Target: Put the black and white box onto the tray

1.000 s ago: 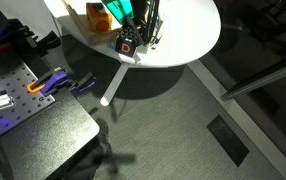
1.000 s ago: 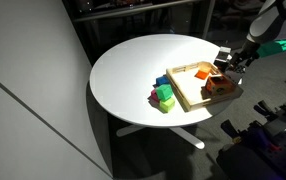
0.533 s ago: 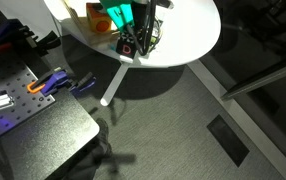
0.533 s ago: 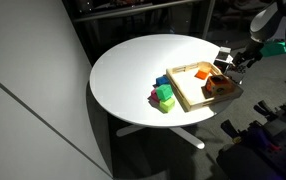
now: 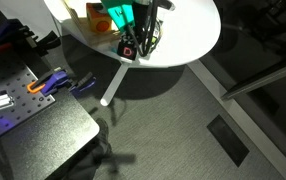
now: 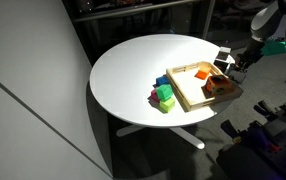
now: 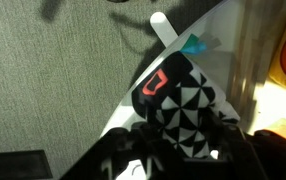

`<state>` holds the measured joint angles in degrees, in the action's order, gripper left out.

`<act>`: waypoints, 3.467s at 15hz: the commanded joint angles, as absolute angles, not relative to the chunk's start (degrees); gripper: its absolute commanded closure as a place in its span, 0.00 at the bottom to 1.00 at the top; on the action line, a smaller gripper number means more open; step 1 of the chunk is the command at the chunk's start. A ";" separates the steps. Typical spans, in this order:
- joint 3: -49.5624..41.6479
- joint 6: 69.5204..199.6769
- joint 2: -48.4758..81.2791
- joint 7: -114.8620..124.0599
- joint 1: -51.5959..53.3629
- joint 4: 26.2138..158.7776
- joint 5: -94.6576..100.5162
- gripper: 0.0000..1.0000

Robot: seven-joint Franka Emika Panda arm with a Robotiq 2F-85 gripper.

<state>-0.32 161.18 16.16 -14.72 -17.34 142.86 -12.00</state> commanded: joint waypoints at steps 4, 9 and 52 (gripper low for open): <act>-2.09 156.73 12.75 -12.03 -15.66 143.61 -11.55 0.98; -3.07 155.52 6.57 -9.88 -12.65 146.07 -10.69 0.96; 1.27 121.17 -17.07 6.58 1.79 146.08 -4.89 0.00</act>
